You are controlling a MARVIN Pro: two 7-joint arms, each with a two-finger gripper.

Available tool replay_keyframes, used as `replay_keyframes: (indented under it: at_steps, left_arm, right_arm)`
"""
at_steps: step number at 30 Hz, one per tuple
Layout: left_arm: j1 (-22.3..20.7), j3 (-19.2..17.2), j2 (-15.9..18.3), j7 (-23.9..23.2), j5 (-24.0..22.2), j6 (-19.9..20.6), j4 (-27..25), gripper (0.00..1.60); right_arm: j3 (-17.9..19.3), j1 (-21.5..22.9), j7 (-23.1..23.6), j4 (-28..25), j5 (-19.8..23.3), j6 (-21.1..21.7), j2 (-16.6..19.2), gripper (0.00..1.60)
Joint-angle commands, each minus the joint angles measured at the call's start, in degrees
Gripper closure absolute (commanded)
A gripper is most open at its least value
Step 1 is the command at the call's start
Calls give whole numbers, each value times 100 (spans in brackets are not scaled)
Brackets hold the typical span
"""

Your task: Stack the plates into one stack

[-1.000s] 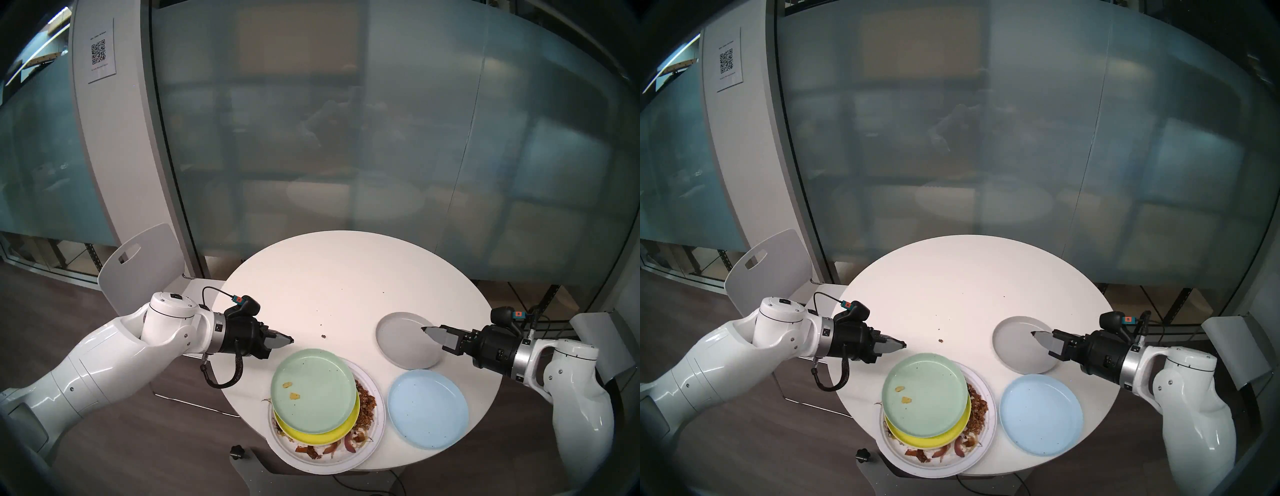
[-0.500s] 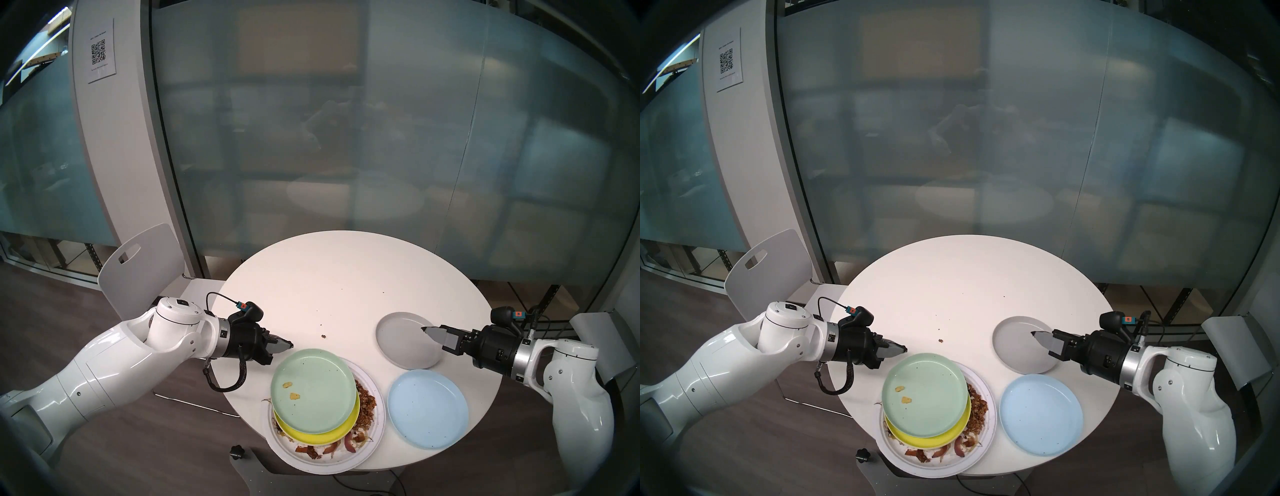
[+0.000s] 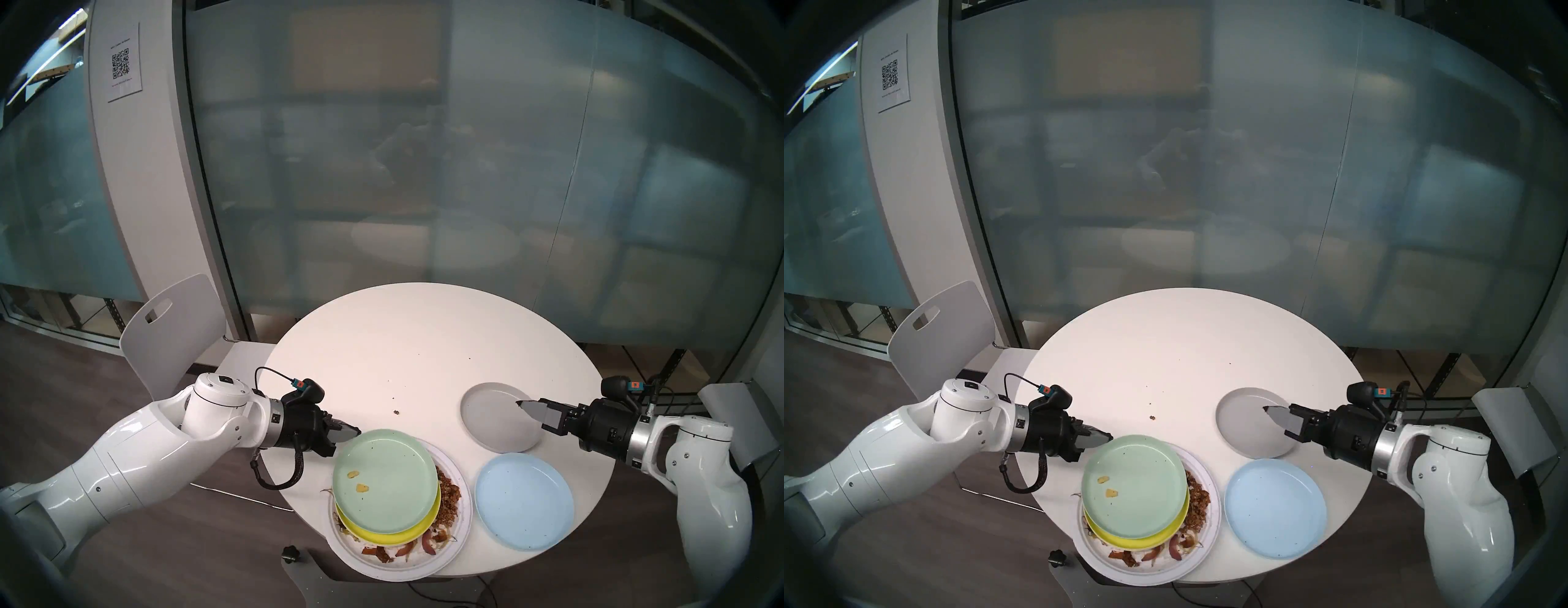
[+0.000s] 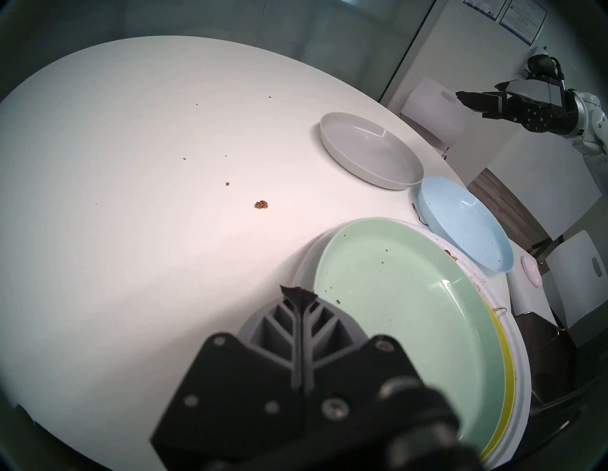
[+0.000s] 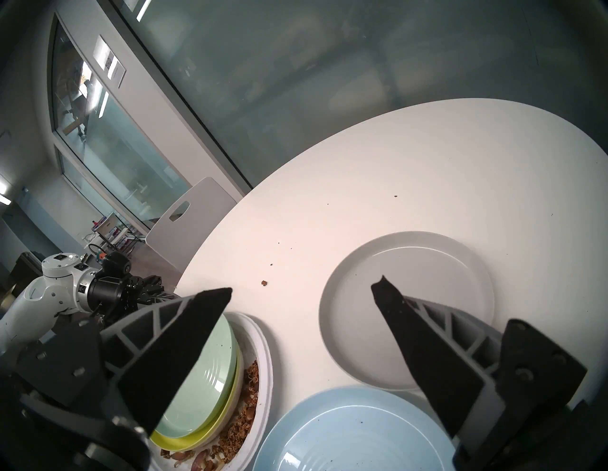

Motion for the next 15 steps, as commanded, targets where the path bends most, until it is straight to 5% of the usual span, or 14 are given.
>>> replay_keyframes:
  at_steps: [1,15]
  left_arm:
    - [38,-45,36,13,-18,-51,-113,160]
    - [191,-378,120,231,-280,-167,-315,160]
  right_arm:
    - [2,9,2,-85,-2,1,10,0]
    - [1,10,5,-81,-2,0,11,0]
